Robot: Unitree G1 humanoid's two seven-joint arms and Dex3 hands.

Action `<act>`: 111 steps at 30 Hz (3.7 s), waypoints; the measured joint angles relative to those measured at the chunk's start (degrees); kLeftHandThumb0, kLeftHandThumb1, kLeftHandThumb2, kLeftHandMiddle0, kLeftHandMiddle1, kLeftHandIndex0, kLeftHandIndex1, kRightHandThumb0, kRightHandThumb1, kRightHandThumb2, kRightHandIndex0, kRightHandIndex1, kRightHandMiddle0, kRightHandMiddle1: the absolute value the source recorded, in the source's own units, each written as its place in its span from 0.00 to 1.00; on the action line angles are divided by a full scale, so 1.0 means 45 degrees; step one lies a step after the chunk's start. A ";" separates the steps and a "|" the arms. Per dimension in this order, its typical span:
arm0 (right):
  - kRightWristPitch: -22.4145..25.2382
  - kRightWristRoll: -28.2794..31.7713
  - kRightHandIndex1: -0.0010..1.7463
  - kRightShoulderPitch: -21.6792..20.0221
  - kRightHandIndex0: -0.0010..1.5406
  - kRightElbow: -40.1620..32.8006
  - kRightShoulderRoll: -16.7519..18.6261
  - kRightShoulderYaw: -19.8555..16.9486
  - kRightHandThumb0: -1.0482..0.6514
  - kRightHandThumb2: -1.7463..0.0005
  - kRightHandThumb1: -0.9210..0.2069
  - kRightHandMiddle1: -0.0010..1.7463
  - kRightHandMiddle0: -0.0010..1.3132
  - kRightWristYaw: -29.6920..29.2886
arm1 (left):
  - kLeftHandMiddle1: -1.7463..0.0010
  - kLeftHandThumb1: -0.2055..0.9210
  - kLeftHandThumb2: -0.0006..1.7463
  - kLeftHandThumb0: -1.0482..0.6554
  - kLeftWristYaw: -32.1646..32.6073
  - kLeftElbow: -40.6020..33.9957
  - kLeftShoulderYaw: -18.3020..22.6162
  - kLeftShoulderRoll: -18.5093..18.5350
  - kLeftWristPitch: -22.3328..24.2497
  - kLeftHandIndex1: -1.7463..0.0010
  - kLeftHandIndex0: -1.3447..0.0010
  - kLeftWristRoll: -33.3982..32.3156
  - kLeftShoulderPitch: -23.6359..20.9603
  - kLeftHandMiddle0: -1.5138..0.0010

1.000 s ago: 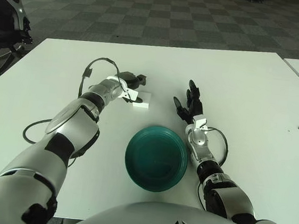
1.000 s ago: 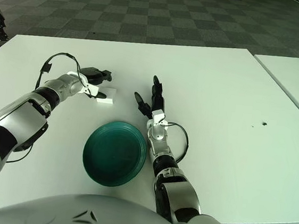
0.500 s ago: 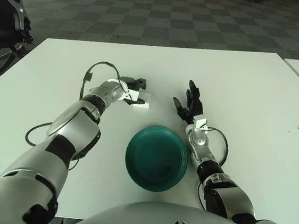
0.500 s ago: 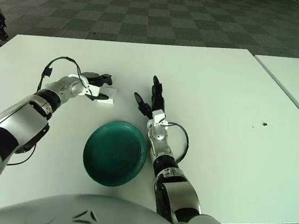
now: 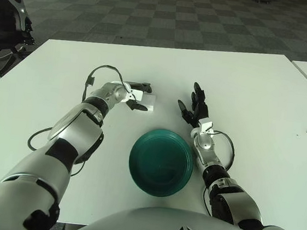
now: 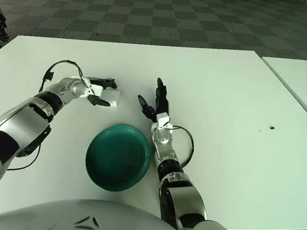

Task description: Put the charger into the plate.

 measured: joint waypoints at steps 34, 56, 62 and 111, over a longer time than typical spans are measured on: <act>0.0000 0.0000 0.00 0.0008 0.03 0.0025 0.0009 0.0000 0.17 0.85 0.01 0.07 0.00 0.0074 | 0.80 1.00 0.29 0.01 0.1022 -0.0027 -0.0172 -0.0313 0.0239 0.39 0.99 0.0084 0.0366 0.90; -0.0002 -0.0007 0.01 0.0014 0.03 0.0083 0.0012 0.0008 0.15 0.85 0.00 0.12 0.00 0.0091 | 0.41 1.00 0.16 0.08 0.6239 0.0028 -0.2047 -0.1453 0.2418 0.28 0.96 0.1620 0.1218 0.98; -0.0003 -0.0009 0.01 0.0024 0.04 0.0085 -0.0001 0.0010 0.14 0.85 0.01 0.13 0.00 0.0093 | 0.36 1.00 0.14 0.11 0.6864 0.0025 -0.2286 -0.1688 0.2930 0.27 0.97 0.1624 0.1395 0.97; -0.0074 0.0013 0.01 0.0030 0.05 0.0083 -0.0024 -0.0035 0.16 0.87 0.01 0.14 0.00 0.0241 | 0.00 0.46 0.75 0.34 0.6273 -0.0227 0.0386 -0.1526 0.2082 0.00 0.55 0.0135 0.1192 0.25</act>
